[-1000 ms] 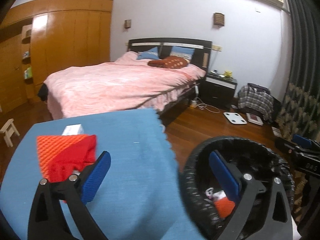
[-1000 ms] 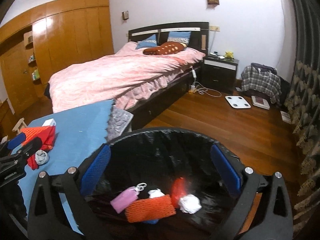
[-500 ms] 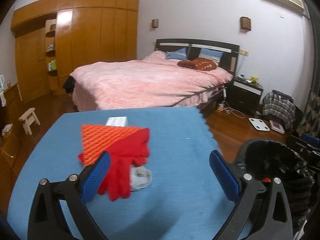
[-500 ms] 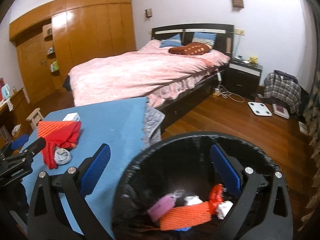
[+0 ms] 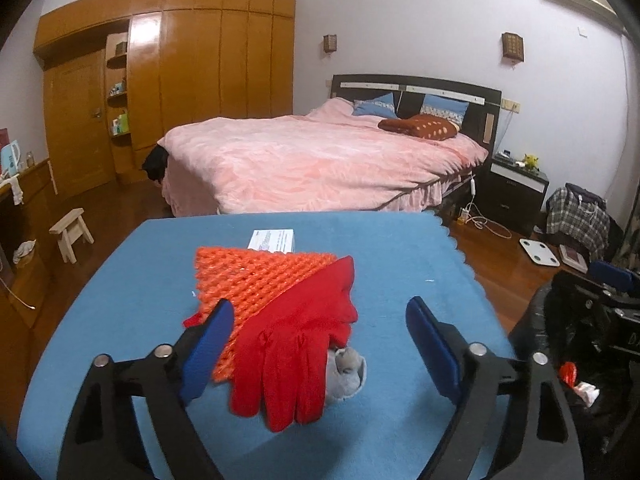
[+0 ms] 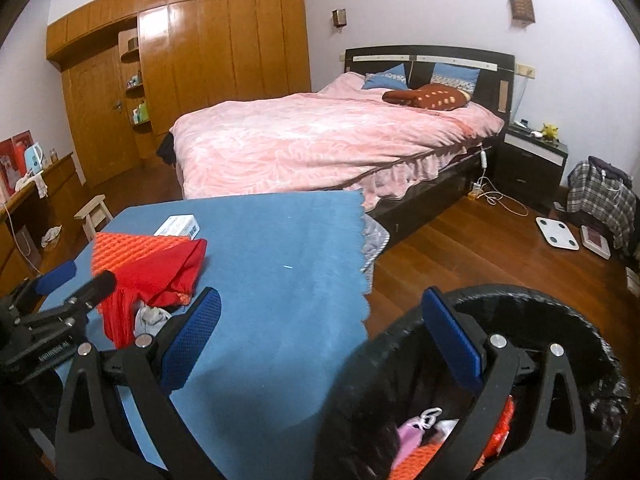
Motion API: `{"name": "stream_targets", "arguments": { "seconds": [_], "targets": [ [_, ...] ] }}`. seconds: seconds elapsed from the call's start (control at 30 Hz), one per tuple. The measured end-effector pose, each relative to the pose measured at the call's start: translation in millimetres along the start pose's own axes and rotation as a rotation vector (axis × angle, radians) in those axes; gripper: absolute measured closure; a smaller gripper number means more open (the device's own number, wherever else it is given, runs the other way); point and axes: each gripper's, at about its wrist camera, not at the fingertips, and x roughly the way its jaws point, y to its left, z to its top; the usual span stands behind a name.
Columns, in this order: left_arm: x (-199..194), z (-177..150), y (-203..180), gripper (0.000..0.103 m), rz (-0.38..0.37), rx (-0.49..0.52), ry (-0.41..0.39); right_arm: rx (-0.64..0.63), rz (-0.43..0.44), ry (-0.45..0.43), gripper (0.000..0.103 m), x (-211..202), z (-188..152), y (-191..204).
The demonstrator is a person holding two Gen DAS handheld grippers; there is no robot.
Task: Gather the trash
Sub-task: 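Move the left gripper back to the table and grasp the red glove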
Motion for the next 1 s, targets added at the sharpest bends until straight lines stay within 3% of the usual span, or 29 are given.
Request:
{"name": "stream_targets", "arguments": {
  "seconds": [0.33,0.5,0.57,0.73,0.93,1.0],
  "targets": [
    [43,-5,5,0.032,0.021,0.016,0.065,-0.019,0.023,0.027,0.005,27,9,12],
    [52,-11,8,0.058,0.022,0.01,0.092,-0.029,0.029,0.045,0.005,34,7,17],
    [52,-11,11,0.075,0.024,0.002,0.086,-0.028,0.031,0.05,0.005,35,6,18],
    [49,-7,19,0.097,0.004,-0.032,0.067,-0.031,0.032,0.049,0.005,33,6,21],
    [47,-5,12,0.097,-0.012,-0.007,0.067,-0.033,0.034,0.048,0.005,33,5,20],
    [48,-6,12,0.088,-0.001,-0.01,0.079,-0.036,0.034,0.051,0.005,33,4,20]
  ]
}}
